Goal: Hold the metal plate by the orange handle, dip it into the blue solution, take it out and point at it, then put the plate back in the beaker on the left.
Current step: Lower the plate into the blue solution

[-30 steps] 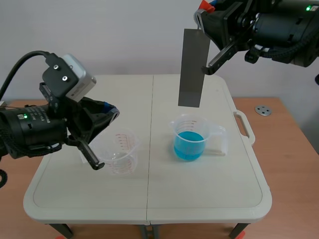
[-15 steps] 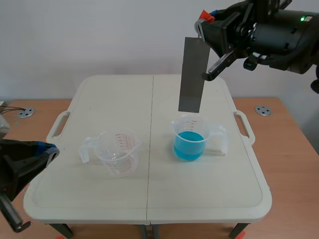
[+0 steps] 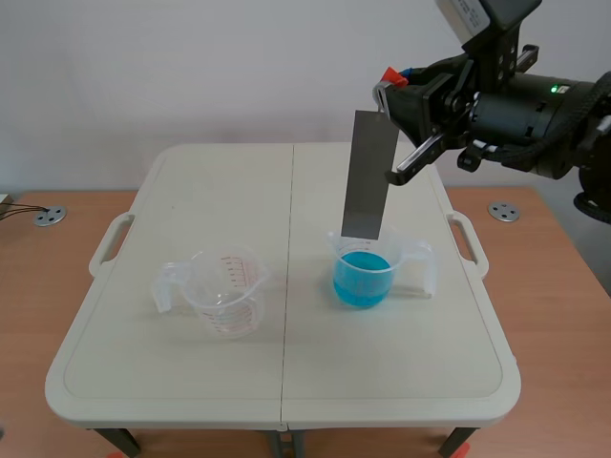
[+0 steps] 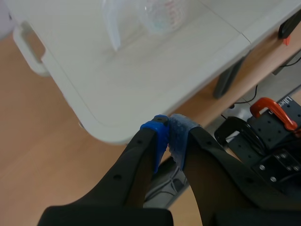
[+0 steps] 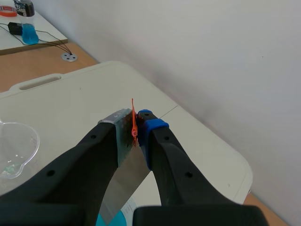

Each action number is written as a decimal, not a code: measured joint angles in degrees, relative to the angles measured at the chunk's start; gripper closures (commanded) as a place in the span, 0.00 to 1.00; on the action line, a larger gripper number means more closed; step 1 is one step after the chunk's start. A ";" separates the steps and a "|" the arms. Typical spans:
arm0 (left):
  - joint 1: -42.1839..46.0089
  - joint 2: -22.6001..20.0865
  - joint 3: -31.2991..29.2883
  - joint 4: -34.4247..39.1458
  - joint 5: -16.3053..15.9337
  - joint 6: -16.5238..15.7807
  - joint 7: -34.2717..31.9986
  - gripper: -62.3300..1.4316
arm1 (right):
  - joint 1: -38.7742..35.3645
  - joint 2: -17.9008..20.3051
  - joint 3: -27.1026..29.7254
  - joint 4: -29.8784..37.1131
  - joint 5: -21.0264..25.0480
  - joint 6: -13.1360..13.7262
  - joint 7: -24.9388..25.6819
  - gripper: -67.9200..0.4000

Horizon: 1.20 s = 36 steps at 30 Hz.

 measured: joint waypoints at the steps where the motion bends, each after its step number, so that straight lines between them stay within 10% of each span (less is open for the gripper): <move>1: 1.25 0.79 -0.24 0.00 0.00 0.11 -0.31 0.95 | 0.00 0.00 0.00 -0.46 -0.42 0.00 0.68 0.98; 36: 4.76 6.29 -0.68 -0.02 1.57 -0.07 -0.66 0.95 | 0.48 -0.17 0.00 -23.37 -19.58 -0.37 25.24 0.98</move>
